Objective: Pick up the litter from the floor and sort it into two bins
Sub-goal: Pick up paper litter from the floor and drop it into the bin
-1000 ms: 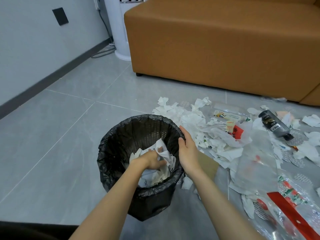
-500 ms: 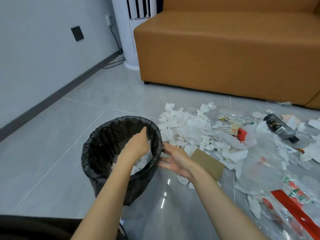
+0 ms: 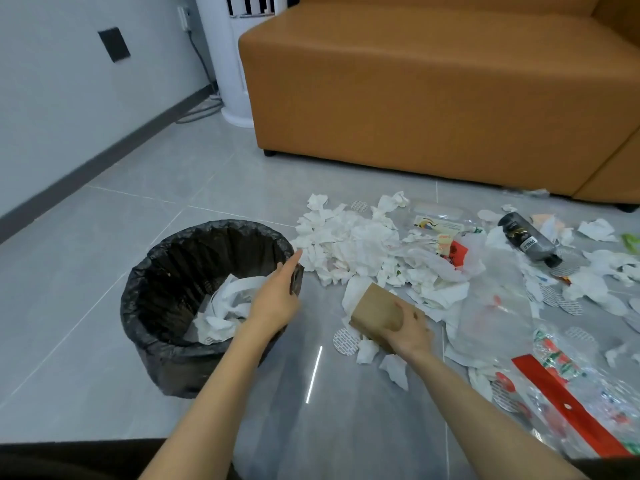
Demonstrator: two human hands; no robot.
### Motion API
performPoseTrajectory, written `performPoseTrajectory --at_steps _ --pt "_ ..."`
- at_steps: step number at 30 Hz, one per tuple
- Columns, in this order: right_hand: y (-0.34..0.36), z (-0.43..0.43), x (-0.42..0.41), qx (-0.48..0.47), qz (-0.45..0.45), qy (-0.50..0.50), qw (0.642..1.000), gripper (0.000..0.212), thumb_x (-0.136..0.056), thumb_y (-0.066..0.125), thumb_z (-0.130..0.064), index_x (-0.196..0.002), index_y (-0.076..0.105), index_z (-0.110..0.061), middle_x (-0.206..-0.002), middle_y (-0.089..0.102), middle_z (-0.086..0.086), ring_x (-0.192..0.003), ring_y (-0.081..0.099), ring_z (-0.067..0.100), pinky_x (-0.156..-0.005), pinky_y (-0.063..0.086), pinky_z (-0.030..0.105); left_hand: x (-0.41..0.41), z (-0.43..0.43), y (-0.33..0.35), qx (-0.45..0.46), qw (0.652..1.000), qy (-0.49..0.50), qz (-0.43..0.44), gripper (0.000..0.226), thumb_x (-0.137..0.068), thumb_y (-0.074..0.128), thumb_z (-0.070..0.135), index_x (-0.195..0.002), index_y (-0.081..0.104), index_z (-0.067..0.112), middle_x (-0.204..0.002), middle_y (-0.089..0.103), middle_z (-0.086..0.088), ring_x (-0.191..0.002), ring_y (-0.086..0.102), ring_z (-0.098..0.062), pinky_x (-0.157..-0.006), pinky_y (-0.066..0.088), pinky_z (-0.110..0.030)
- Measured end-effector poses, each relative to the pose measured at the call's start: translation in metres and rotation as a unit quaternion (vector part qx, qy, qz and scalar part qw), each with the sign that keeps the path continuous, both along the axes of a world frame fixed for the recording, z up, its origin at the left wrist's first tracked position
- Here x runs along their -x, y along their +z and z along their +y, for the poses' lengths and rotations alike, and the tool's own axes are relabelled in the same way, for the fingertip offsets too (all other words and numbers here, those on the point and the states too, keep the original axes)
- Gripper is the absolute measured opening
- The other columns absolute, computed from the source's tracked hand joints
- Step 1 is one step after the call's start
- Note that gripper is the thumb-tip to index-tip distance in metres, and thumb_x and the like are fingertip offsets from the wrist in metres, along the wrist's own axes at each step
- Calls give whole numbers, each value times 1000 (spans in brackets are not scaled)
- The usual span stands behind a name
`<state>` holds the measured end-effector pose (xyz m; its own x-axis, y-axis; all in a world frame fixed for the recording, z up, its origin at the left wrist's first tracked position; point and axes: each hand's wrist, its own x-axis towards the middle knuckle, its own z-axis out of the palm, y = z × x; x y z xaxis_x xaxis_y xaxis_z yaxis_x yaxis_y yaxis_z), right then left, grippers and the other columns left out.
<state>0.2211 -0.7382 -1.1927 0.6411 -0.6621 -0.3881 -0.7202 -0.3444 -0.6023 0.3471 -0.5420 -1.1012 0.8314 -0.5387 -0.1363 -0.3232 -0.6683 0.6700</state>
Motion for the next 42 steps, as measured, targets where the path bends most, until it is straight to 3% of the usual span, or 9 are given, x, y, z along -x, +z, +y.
performPoseTrajectory --at_steps 3,7,9,13,17,26,31,37,42 --pt "-21 -5 6 -68 -62 -106 990 86 -72 74 -35 -144 28 -26 -147 31 11 -130 38 32 -110 31 43 -3 -1 -2 -5 999 -34 -24 69 -91 37 -3 -148 22 32 -138 48 -15 -123 47 -33 -92 41 -29" --pt "-36 -9 1 -235 -146 -363 890 83 -77 76 -22 -144 27 -11 -138 45 14 -121 49 33 -102 43 45 -7 -4 -5 -28 996 -66 -59 63 -95 40 8 -143 24 44 -125 60 -3 -100 58 -23 -79 47 -30" --pt "-36 -11 0 -277 -130 -390 869 64 -78 74 -21 -132 44 -2 -123 55 14 -108 55 32 -90 48 41 -9 -5 -6 -36 995 -69 -62 64 -94 42 11 -140 25 52 -117 63 1 -92 60 -22 -77 52 -36" --pt "-15 -17 -2 -257 -168 -344 887 37 -86 65 -13 -119 57 1 -109 58 8 -98 52 24 -83 42 32 -12 -6 -9 2 997 -58 -59 70 -89 54 14 -133 28 62 -105 68 3 -89 63 -18 -78 54 -41" --pt "26 -19 -15 -227 -283 -293 884 28 -91 56 -8 -118 60 -2 -119 61 11 -99 53 18 -86 40 27 -11 -11 -10 20 997 -75 -15 77 -84 68 21 -141 25 50 -127 61 0 -124 51 -11 -98 47 -33" --pt "140 -30 -39 -239 -450 -182 841 18 -98 46 -12 -109 59 -17 -103 62 -7 -99 57 11 -91 48 31 8 -20 -2 -23 983 -161 83 65 -73 80 17 -132 52 14 -128 58 1 -119 54 -10 -96 40 -14" --pt "171 -2 -60 -326 -395 -47 858 23 -101 39 -13 -113 58 -13 -106 65 -1 -97 60 10 -86 50 29 9 -7 9 -87 973 -203 61 50 -72 80 16 -120 65 19 -117 65 10 -108 59 -5 -85 38 -7" --pt "151 44 -85 -339 -276 20 899 25 -102 37 -10 -118 55 -4 -104 61 3 -95 58 14 -91 49 34 0 12 12 -126 974 -181 53 48 -69 82 17 -115 68 24 -118 66 9 -111 59 -7 -98 45 -24" --pt "110 57 -92 -215 -194 40 956 51 -99 40 -9 -148 26 -8 -148 37 10 -132 41 24 -106 40 34 -1 20 14 -147 966 -198 78 50 -70 82 17 -116 67 26 -123 64 7 -115 56 -12 -102 45 -31"
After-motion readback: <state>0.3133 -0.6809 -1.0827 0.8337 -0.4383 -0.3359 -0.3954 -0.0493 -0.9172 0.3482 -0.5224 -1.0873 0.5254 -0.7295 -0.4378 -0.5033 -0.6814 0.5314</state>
